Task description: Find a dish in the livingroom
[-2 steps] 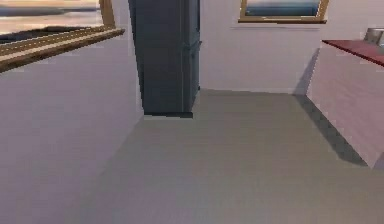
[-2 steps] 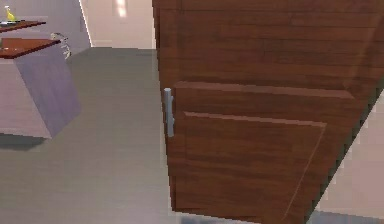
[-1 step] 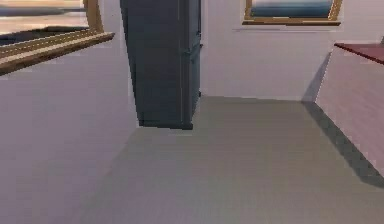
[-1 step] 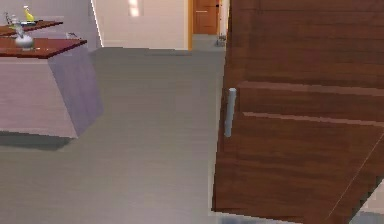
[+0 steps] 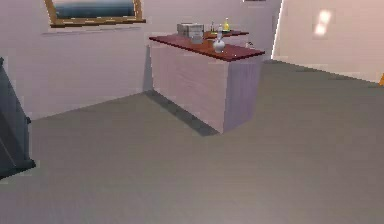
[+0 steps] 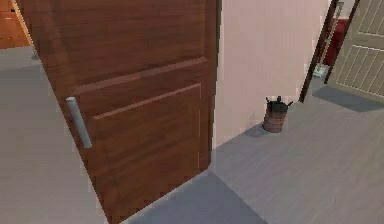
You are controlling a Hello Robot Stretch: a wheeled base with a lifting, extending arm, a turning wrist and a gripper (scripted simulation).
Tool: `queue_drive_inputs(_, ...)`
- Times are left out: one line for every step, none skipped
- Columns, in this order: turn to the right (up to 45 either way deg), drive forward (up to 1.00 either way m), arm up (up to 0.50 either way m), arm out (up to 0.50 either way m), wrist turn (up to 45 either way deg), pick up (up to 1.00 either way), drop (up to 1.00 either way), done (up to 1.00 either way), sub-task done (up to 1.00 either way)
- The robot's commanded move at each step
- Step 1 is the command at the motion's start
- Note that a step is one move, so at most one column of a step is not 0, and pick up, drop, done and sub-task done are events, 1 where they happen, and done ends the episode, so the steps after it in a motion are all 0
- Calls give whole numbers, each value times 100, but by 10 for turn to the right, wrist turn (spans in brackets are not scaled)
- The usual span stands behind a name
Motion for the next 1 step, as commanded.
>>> queue_drive_inputs(210, 0, 0, 0, 0, 0, 0, 0, 0)
